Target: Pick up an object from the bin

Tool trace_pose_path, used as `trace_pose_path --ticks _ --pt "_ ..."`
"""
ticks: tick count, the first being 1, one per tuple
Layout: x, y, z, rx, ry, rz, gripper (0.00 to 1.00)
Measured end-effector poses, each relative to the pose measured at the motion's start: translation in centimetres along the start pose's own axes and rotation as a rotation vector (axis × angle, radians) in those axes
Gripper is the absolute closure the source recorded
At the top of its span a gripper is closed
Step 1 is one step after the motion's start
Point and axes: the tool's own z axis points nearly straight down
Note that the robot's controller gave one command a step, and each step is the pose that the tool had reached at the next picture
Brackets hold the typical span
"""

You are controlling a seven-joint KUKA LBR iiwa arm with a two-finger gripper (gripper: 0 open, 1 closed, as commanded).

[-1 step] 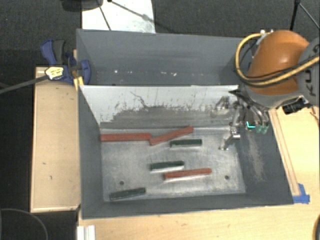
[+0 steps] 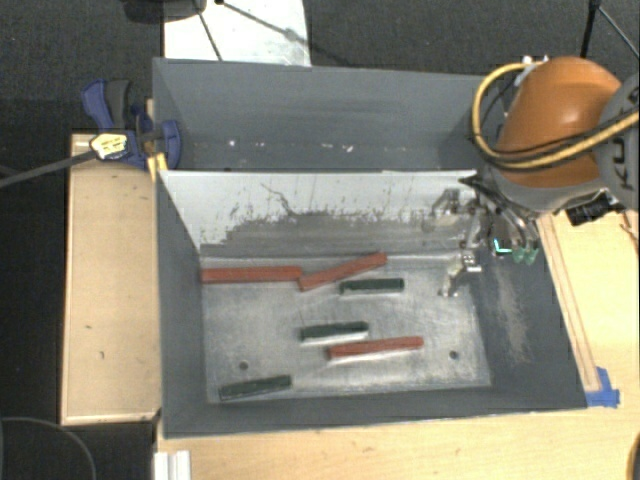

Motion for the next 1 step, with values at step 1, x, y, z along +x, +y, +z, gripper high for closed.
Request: trace_pose_path --ticks 1 --pt "1.87 -0.05 5.05 0.000 -0.006 -0.043 0.00"
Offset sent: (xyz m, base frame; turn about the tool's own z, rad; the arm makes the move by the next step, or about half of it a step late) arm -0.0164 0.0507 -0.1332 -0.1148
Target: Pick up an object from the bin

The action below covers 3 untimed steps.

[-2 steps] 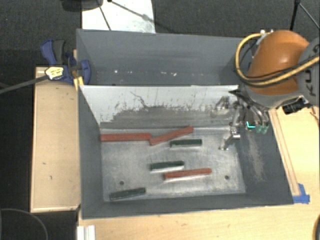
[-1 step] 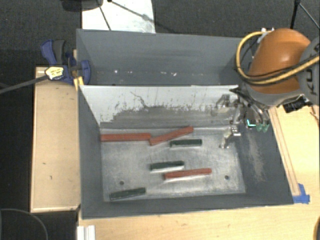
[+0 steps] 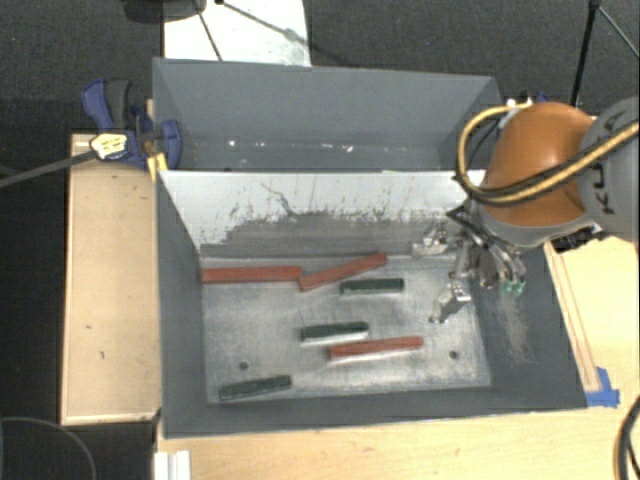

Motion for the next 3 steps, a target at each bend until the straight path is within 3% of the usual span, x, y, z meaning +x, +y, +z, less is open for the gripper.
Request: trace_pose_path --ticks 1,2,3 --pt "-0.8 5.1 7.7 -0.001 -0.003 -0.073 1.00" --pt "-0.8 5.1 7.7 -0.001 -0.003 -0.074 1.00" --pt "-2.0 4.0 -4.4 -0.001 0.006 -0.073 1.00"
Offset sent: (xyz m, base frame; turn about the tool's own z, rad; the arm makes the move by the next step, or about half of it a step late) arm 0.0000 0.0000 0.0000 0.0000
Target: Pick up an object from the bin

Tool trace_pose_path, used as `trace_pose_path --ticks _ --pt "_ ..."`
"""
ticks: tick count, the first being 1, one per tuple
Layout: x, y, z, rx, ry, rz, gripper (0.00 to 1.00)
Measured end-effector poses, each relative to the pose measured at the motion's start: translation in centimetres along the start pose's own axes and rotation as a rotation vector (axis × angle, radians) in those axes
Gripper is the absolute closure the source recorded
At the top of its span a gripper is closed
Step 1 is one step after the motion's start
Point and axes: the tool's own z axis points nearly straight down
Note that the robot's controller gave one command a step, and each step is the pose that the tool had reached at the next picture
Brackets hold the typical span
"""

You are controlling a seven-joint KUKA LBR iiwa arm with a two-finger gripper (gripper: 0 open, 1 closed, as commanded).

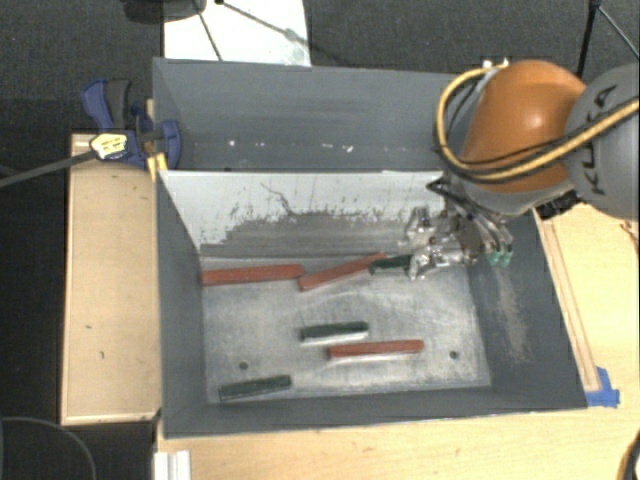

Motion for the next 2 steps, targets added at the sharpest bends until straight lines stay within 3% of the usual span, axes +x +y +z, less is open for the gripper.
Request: trace_pose_path --ticks 1,2 --pt "0.0 0.0 0.0 0.000 0.000 0.000 1.00" --pt "0.4 -0.2 -3.0 -0.002 0.006 -0.062 1.00"
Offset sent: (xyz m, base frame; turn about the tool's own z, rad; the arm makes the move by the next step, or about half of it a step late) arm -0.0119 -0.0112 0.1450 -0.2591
